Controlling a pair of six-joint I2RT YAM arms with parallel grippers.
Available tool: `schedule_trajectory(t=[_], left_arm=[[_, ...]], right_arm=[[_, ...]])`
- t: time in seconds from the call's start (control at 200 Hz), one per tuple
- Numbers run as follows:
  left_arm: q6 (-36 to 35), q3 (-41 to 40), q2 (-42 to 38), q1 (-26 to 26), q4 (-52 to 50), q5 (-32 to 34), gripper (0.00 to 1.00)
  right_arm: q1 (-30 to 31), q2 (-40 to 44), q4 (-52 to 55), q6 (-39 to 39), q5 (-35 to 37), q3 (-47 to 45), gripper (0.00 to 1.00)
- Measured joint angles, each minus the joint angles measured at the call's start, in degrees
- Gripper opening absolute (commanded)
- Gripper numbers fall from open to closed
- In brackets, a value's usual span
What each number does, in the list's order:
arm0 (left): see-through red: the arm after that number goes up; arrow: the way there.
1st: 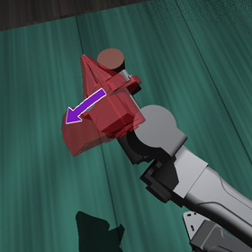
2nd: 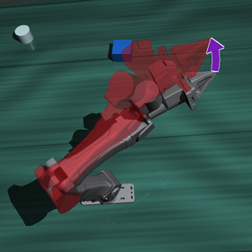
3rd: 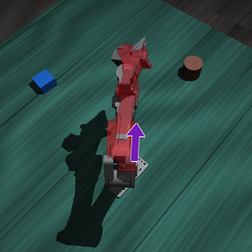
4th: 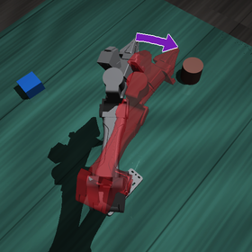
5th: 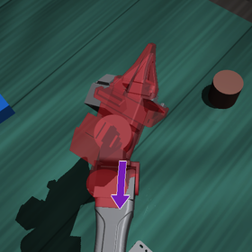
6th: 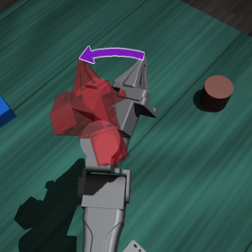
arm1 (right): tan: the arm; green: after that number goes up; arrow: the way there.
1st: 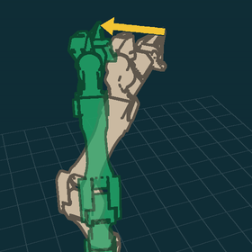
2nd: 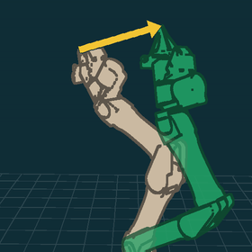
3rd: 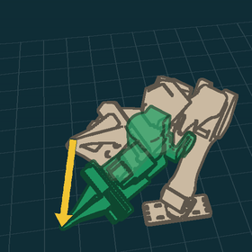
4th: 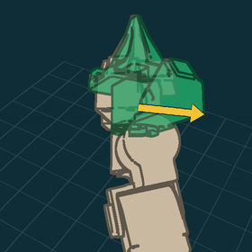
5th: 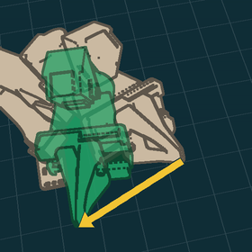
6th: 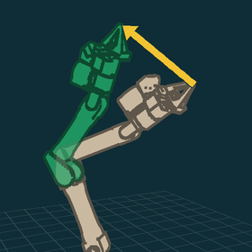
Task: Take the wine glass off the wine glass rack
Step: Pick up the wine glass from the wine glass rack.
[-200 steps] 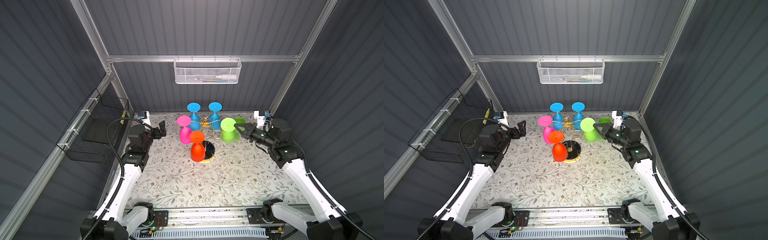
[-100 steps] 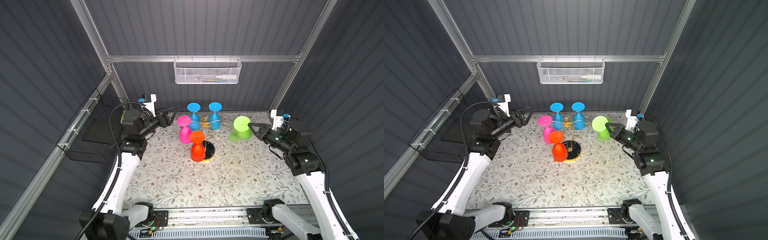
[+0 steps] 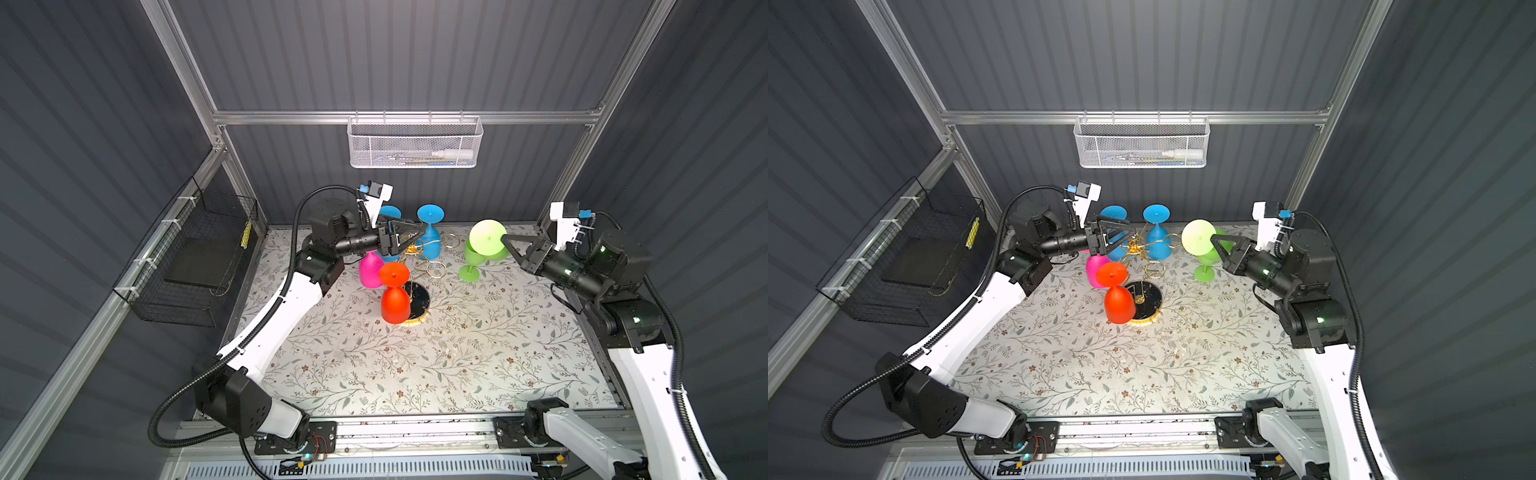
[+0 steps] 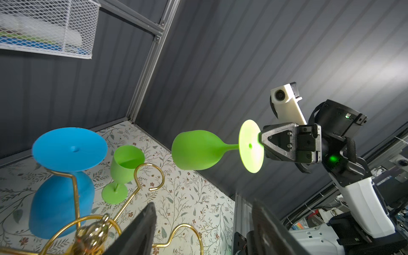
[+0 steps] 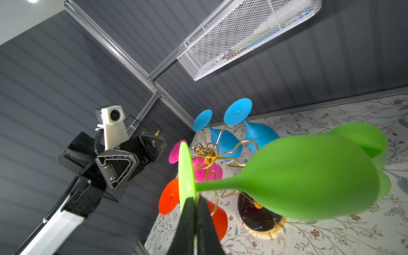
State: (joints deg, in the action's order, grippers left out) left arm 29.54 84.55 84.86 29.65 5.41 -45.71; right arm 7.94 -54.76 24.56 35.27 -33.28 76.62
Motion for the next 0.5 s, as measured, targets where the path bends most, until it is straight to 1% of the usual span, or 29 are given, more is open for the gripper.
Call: schedule_trajectory(t=[0.345, 0.5], left_arm=[[4.5, 3.1, 6.0, 5.1, 5.8, -2.6, 0.7], [9.3, 3.2, 7.6, 6.0, 12.4, -4.6, 0.69]], right_arm=[[4.2, -1.9, 0.7, -2.9, -2.2, 4.1, 0.0], [5.0, -2.1, 0.6, -3.4, -2.4, 4.2, 0.0]])
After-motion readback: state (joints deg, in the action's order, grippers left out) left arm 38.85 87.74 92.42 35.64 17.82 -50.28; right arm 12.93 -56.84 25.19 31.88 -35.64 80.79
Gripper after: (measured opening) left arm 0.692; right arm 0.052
